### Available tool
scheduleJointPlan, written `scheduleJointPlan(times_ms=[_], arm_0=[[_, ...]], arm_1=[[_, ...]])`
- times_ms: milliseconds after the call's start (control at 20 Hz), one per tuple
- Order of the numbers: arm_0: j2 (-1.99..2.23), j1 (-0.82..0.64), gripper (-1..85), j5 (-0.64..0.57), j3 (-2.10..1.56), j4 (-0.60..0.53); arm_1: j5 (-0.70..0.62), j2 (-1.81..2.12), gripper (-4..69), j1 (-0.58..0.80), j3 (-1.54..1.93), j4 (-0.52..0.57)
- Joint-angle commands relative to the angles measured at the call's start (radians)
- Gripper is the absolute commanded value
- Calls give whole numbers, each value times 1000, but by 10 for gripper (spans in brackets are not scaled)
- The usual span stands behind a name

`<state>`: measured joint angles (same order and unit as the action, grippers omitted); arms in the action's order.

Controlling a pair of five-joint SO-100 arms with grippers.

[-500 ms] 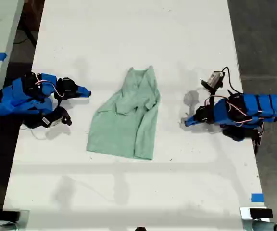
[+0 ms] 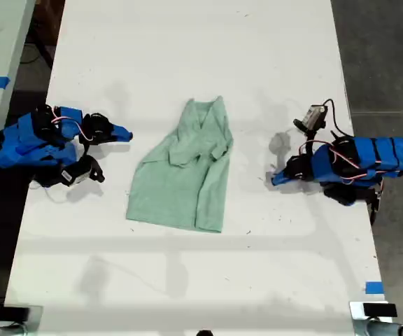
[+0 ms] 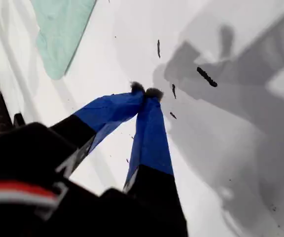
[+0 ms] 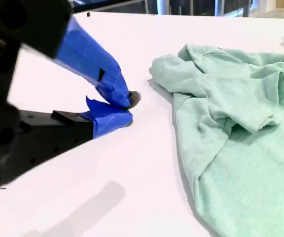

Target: Fold t shirt

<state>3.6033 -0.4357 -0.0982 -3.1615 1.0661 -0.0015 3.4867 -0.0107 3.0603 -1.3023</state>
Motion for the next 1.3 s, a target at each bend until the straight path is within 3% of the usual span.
scheduleJointPlan(times_ms=[0,200,350,400,450,500,750,900,1250], arm_0=[[5,-2,-1,5,31,0],[-34,-8,-2,-8,84,-20],[-614,117,-1,2,502,-55],[-854,184,65,2,635,-67],[-1048,239,209,-2,739,-78],[-1195,284,269,8,804,-91],[-1563,479,243,215,870,-100],[-1647,506,252,314,882,-91],[-1669,520,235,410,861,-44]], arm_1=[[34,14,2,12,51,-11],[29,14,2,17,51,-14],[15,14,2,20,51,-14],[3,14,2,20,51,-14],[-5,14,2,20,49,-14],[-6,14,2,18,49,-12],[-17,14,2,14,49,-9],[-20,14,2,11,49,-8],[-23,14,2,11,49,-8]])
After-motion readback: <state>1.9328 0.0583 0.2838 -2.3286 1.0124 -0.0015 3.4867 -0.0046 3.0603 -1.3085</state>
